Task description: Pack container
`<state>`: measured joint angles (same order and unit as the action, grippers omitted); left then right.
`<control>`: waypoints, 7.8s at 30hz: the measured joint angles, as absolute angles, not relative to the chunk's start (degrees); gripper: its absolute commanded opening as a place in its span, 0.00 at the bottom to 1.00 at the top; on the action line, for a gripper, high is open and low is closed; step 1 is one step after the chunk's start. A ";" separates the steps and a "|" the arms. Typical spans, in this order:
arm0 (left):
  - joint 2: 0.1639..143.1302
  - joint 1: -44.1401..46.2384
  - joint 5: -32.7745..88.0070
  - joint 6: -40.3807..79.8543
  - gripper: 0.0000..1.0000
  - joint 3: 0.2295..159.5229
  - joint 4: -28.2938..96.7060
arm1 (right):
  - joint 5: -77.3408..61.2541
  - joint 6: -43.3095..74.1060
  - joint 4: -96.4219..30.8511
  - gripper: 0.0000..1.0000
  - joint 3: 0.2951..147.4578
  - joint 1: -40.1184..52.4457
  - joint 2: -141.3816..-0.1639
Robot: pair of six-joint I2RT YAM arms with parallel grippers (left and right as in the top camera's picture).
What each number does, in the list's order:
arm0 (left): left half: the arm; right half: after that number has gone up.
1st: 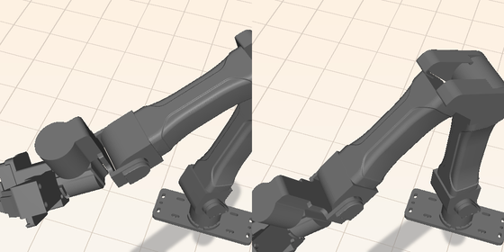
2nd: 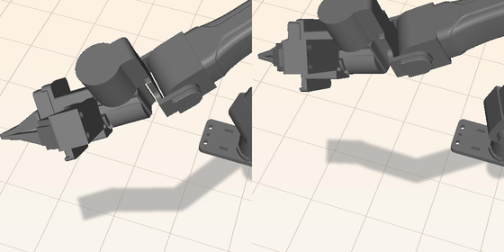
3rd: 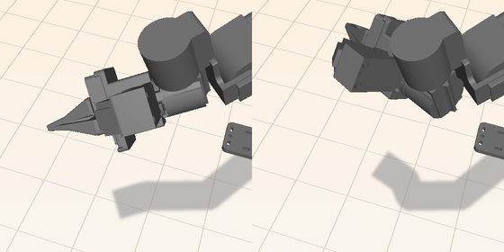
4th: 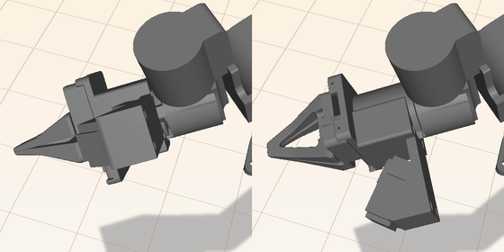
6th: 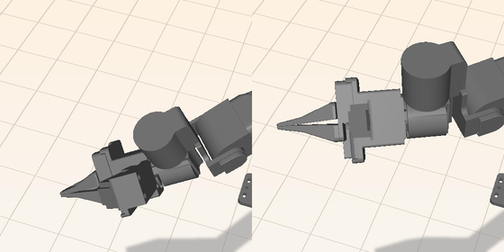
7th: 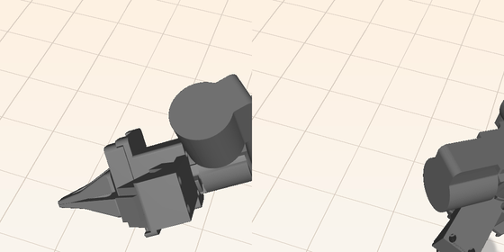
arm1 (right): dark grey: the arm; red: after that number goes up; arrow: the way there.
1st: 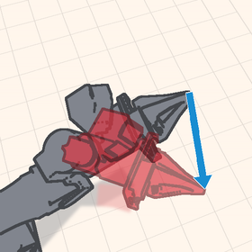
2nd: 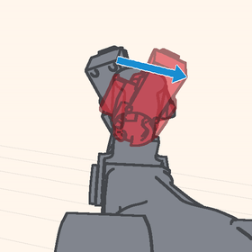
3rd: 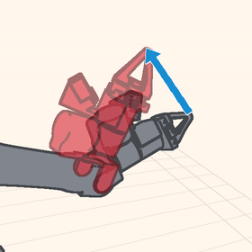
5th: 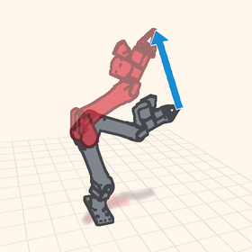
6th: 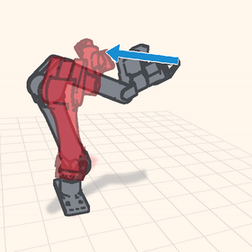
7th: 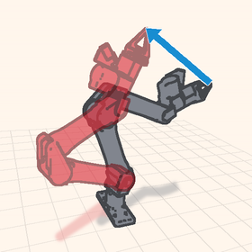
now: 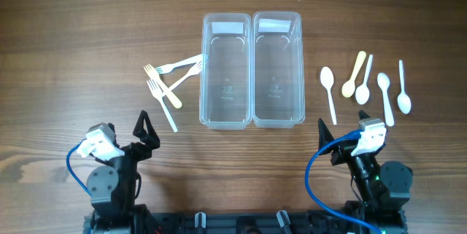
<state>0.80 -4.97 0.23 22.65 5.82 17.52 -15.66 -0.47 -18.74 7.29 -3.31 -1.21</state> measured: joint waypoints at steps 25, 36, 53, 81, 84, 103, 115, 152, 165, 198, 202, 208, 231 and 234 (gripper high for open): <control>0.80 -4.97 0.23 22.65 1.00 5.82 17.52 | -15.66 -0.47 -18.74 1.00 7.29 -3.31 -1.21; 0.80 -4.97 0.23 22.68 1.00 5.82 17.52 | -15.66 -0.47 -18.74 1.00 7.29 -3.31 -1.19; 0.80 -4.97 0.30 22.68 1.00 5.82 16.45 | -17.17 5.78 -18.11 1.00 7.29 -3.31 -1.21; 39.46 -4.97 2.13 20.18 1.00 32.99 24.14 | -20.69 15.90 -27.97 1.00 44.27 -3.31 -51.46; 47.37 -4.97 1.93 18.44 1.00 38.26 26.48 | -20.25 12.32 -34.02 1.00 51.94 -3.60 -59.02; 67.09 -4.97 1.74 15.07 1.00 44.49 29.17 | -16.56 1.19 -46.22 1.00 61.95 -6.28 -88.47; 67.09 -4.97 1.74 15.07 1.00 44.49 29.17 | -11.22 0.32 -43.40 0.78 61.95 -6.26 -95.92; 67.09 -4.97 1.74 15.07 1.00 44.49 29.15 | -4.80 -4.10 -40.88 0.18 61.93 -0.38 -105.82; 67.09 -4.97 1.74 15.07 1.00 44.49 29.17 | -2.33 -3.16 -40.16 0.04 61.95 -0.14 -105.93; 67.09 -4.97 1.74 15.07 1.00 44.49 29.17 | -12.58 10.35 -44.14 0.04 77.78 18.59 -93.93; 67.09 -4.97 1.74 15.07 1.00 44.49 29.15 | -10.28 13.54 -41.45 0.06 76.29 22.55 -98.21; 67.09 -4.97 1.74 15.07 1.00 44.49 29.17 | -8.69 13.52 -41.58 0.47 75.59 22.87 -101.12; 67.09 -4.97 1.74 15.07 1.00 44.49 29.17 | -0.54 8.69 -46.41 0.57 74.02 -8.93 -92.25; 67.09 -4.97 1.74 15.07 1.00 44.49 29.19 | -0.62 8.67 -45.04 0.52 72.77 -9.50 -97.43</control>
<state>67.09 -4.97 1.74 15.07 44.49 29.19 -0.62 8.67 -45.04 72.77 -9.50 -97.43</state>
